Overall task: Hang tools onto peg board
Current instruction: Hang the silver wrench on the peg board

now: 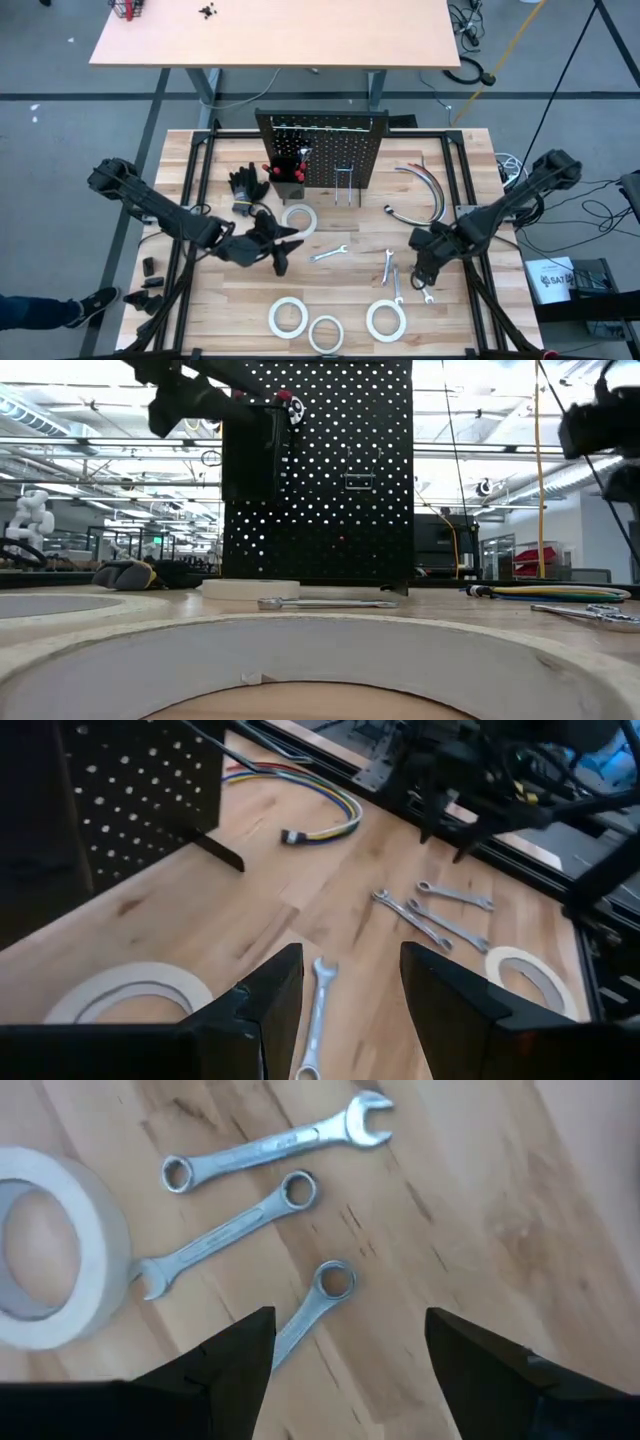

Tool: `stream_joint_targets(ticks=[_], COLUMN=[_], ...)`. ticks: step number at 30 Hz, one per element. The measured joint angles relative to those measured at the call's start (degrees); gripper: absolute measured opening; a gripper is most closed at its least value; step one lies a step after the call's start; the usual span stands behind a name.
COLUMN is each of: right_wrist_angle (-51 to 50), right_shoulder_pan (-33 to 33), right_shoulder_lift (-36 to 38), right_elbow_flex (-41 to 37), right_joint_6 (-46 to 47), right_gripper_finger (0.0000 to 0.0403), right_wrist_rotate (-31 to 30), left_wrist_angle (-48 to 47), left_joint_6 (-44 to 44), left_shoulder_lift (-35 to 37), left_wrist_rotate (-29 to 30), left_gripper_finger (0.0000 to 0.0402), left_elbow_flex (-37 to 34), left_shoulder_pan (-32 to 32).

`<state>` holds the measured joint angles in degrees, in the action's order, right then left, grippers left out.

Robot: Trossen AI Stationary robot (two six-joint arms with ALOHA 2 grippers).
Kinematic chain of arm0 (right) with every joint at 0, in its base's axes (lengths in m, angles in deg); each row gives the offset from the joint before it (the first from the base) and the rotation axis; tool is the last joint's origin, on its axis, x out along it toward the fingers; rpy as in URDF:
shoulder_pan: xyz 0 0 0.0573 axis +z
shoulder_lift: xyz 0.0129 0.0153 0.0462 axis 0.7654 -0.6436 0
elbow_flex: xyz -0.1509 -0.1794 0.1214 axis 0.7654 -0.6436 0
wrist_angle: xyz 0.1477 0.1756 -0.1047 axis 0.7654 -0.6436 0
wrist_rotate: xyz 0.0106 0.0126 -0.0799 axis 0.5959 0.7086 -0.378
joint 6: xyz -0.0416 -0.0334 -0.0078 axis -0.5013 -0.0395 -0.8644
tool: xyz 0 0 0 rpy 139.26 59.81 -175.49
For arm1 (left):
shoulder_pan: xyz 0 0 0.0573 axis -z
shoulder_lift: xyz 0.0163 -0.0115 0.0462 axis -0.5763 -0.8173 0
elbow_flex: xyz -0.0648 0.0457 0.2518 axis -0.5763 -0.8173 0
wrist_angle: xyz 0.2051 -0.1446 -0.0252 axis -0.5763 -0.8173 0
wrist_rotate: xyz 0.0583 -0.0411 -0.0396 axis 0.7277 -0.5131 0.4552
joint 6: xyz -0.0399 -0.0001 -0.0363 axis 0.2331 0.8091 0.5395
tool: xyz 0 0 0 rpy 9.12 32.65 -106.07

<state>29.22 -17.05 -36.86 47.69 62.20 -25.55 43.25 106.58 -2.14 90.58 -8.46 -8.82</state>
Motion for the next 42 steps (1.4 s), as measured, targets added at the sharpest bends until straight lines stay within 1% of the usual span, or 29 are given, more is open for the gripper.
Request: stream_joint_targets(ticks=[4, 7, 11, 16, 19, 25, 28, 33, 36, 40, 42], right_wrist_angle=[1.11, 2.62, 6.13, 7.50, 6.46, 0.02, 0.09, 2.00, 3.20, 3.16, 2.07], right_shoulder_pan=[2.45, 3.61, 5.11, 7.61, 8.54, 8.87, 8.87, 8.87, 8.85, 9.18, 9.20], right_shoulder_lift=[-1.37, -2.83, -5.56, -9.91, -12.75, -20.13, -24.42, -30.76, -31.78, -31.00, -30.45], right_elbow_flex=[-1.71, -1.73, -1.73, -1.36, 1.14, 8.14, 9.60, 9.94, 10.13, 10.01, 9.88], right_joint_6=[5.79, 10.95, 17.52, 27.66, 32.21, 35.77, 36.26, 36.07, 36.54, 38.50, 38.62], right_gripper_finger=[0.0251, 0.0251, 0.0251, 0.0251, 0.0242, 0.0195, 0.0172, 0.0140, 0.0103, 0.0026, 0.0021], right_wrist_rotate=[-3.15, -5.78, -5.77, -3.60, -2.51, -2.60, -2.41, -1.06, -0.39, -0.35, -1.20], left_wrist_angle=[-0.20, -0.32, -0.52, -1.37, -2.98, -5.68, -5.87, -5.85, -5.94, -5.93, -5.85], left_joint_6=[-0.95, -3.61, -6.35, -8.44, -9.56, -12.06, -12.62, -14.08, -14.04, -13.97, -13.97], left_shoulder_lift=[0.00, 0.00, 0.00, 0.00, 0.00, 0.00, 0.00, 0.00, 0.00, 0.00, 0.00], left_wrist_rotate=[-0.91, -4.56, -10.82, -11.54, -11.92, -12.39, -13.89, -13.99, -14.28, -15.67, -16.16], left_gripper_finger=[0.0171, 0.0171, 0.0171, 0.0171, 0.0171, 0.0171, 0.0171, 0.0171, 0.0171, 0.0171, 0.0171], left_elbow_flex=[0.00, 0.00, 0.00, 0.00, 0.00, 0.02, 0.02, 0.02, 0.02, 0.02, 0.02], left_shoulder_pan=[-1.30, -2.57, -3.75, -4.09, -4.19, -5.15, -5.66, -6.04, -6.20, -6.19, -6.17])
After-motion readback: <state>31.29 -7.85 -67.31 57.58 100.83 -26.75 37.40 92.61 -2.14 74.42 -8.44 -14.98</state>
